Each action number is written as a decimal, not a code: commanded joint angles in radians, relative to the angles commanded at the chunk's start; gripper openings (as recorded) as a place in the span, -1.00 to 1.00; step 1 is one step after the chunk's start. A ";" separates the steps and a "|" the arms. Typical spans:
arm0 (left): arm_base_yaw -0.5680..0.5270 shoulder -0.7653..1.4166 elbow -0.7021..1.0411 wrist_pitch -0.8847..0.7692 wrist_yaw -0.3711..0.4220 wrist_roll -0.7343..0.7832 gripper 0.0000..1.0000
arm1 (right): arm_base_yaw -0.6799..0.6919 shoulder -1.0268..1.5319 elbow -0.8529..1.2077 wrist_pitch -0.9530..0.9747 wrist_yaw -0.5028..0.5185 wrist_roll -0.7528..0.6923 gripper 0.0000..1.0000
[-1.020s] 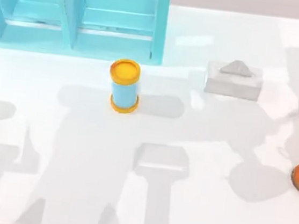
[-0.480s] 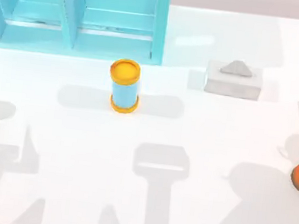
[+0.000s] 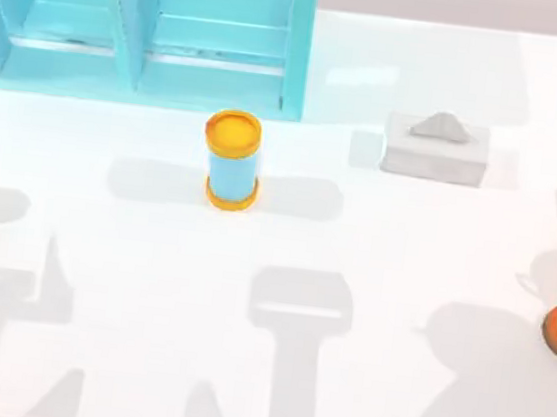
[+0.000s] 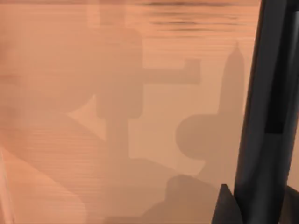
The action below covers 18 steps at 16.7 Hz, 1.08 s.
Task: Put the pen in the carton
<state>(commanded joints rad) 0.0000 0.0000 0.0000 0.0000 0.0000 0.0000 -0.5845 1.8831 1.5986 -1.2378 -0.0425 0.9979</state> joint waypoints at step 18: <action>0.000 0.000 0.000 0.000 0.000 0.000 1.00 | 0.063 -0.016 -0.241 0.227 0.000 0.065 -0.70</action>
<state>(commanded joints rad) 0.0000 0.0000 0.0000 0.0000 0.0000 0.0000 -0.5216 1.8676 1.3579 -1.0112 -0.0426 1.0625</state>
